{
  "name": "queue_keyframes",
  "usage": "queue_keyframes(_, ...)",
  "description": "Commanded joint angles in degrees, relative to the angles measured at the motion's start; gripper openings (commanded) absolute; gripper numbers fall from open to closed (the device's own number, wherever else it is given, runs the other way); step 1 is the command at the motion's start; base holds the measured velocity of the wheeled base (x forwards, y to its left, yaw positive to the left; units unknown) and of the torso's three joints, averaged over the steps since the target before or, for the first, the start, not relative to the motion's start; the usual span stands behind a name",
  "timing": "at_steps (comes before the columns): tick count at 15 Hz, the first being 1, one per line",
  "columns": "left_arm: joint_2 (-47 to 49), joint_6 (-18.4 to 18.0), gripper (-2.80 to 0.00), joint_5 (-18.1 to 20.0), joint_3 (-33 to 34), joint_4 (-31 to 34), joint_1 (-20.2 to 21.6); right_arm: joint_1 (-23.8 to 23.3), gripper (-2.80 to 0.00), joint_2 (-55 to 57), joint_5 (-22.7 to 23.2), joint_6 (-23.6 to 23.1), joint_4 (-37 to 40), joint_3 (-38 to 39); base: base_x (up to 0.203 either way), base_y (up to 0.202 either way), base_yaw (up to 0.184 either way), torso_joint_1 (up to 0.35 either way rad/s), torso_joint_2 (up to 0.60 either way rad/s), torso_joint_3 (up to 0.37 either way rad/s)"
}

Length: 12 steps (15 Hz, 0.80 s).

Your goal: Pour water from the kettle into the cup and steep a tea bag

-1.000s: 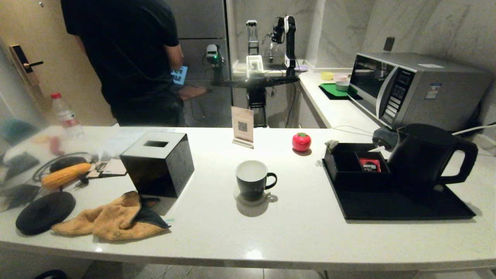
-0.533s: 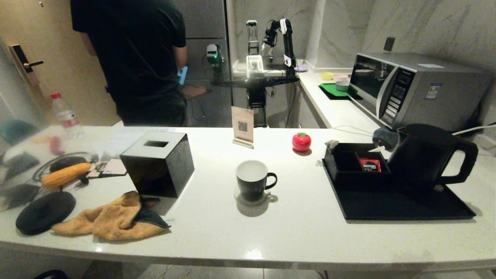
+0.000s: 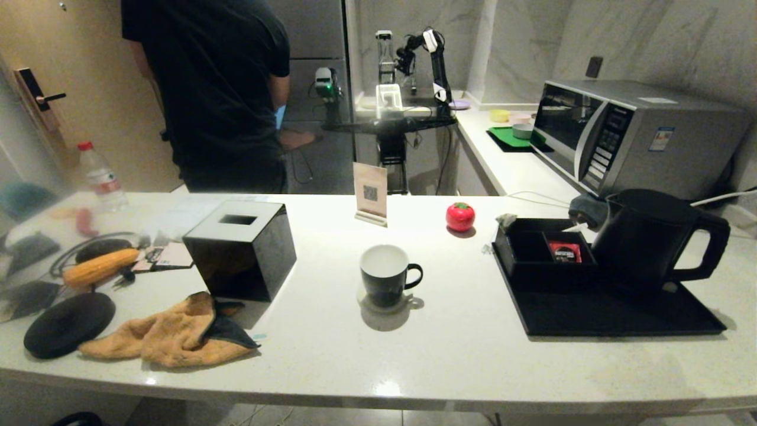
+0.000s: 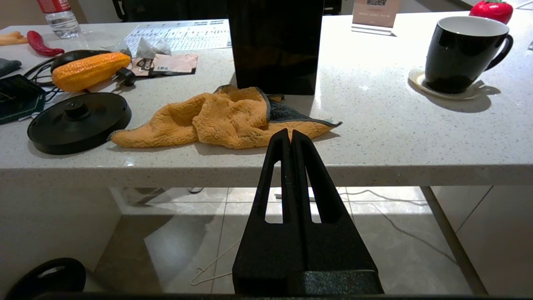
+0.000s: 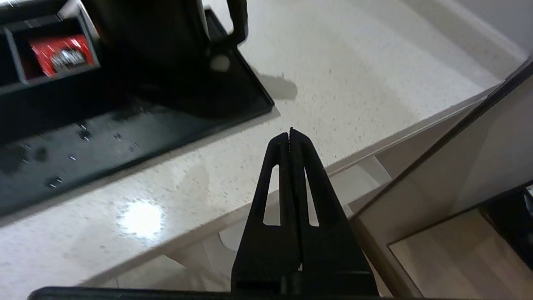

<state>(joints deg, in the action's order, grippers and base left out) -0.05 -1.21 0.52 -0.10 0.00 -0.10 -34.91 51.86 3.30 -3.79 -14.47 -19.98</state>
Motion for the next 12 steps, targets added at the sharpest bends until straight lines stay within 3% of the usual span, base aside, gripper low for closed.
queue_keyframes(1,0.05,-0.02,-2.8,0.0,0.01,0.0,0.01,-0.07,-2.8,5.82,0.04,-0.41,-2.42,0.48,0.0,0.0,0.0,0.0,0.0,0.0)
queue_keyframes(3,0.05,-0.02,-2.8,0.0,0.01,0.0,0.01,-0.07,-2.8,10.64,0.1,-0.52,-6.12,0.52,0.0,0.0,0.0,0.0,0.0,0.0)
queue_keyframes(4,0.05,-0.02,-2.8,0.0,0.01,0.0,0.01,-0.07,0.0,13.25,0.15,-0.52,-8.44,0.31,0.0,0.0,0.0,0.0,0.0,0.0)
queue_keyframes(12,0.05,-0.02,-2.8,0.0,0.01,0.0,0.01,-0.1,0.0,29.99,0.3,0.12,-26.1,0.02,0.0,0.0,0.0,0.0,0.0,0.0)
